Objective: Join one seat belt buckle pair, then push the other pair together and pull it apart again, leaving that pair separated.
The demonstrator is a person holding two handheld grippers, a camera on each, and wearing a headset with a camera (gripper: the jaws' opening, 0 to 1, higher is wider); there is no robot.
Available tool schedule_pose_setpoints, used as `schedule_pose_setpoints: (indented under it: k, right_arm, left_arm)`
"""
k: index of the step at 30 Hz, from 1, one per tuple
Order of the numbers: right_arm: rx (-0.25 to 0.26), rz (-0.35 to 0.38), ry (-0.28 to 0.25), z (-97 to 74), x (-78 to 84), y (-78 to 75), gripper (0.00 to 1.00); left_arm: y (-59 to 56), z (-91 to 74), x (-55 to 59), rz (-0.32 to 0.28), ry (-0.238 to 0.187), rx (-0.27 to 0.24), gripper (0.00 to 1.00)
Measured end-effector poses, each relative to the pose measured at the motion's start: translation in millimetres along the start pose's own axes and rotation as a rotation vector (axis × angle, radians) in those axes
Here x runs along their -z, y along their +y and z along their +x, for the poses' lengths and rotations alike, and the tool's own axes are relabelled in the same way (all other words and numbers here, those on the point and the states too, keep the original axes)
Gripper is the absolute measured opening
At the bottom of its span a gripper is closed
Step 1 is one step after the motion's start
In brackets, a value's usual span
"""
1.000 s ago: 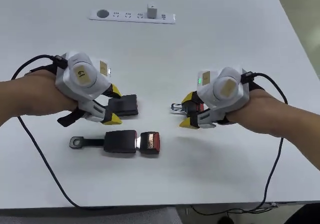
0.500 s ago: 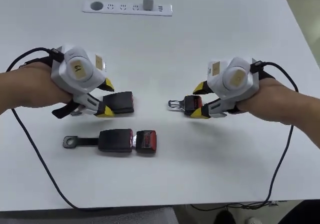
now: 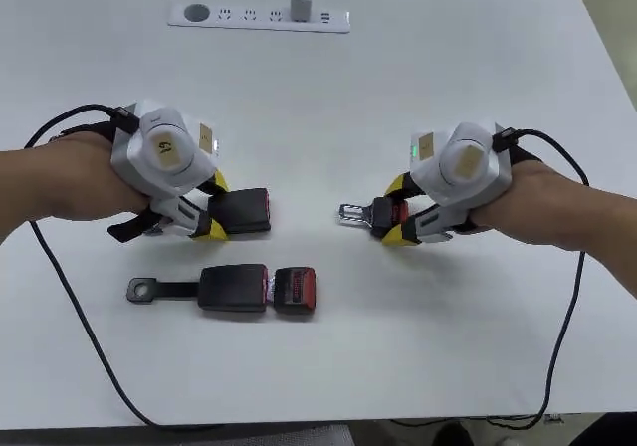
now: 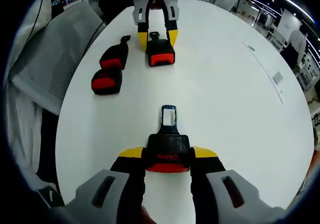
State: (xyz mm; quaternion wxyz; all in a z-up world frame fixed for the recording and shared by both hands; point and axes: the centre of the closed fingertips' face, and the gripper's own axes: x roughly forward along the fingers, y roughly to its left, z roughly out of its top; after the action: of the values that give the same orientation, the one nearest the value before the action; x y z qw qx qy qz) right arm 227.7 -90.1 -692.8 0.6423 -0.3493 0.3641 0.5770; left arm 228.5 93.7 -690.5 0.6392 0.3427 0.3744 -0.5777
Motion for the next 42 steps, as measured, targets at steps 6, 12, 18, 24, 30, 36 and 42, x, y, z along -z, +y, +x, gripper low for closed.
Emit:
schedule_pose_setpoints:
  k: [6,12,18,24,30,36,42]
  right_arm:
    - [-0.032,-0.025,-0.003,1.6,0.6,0.8,0.34]
    - [-0.049,-0.035,0.001,2.7,-0.1,1.4,0.34]
    - [-0.044,-0.034,0.005,3.0,0.0,1.2,0.34]
    - [-0.031,-0.018,0.012,1.5,2.4,0.3,0.35]
    - [-0.043,-0.013,0.005,1.7,1.5,2.0,0.34]
    - [-0.049,-0.024,-0.001,5.2,-5.6,3.0,0.33]
    - [-0.039,-0.032,-0.019,12.7,-22.6,4.9,0.33]
  left_arm:
    - [-0.7,-0.2,-0.4,0.01,-0.003,0.008,0.34]
    - [-1.2,0.1,-0.4,0.018,-0.001,0.01,0.34]
    - [0.0,0.2,0.7,0.023,0.001,0.009,0.33]
    - [1.2,0.9,2.1,0.019,0.001,0.007,0.33]
    - [0.5,1.2,1.2,0.018,0.002,0.011,0.33]
    - [-0.4,1.9,-1.4,0.033,0.014,0.023,0.33]
    - [-0.7,2.7,-2.1,0.05,0.027,0.03,0.33]
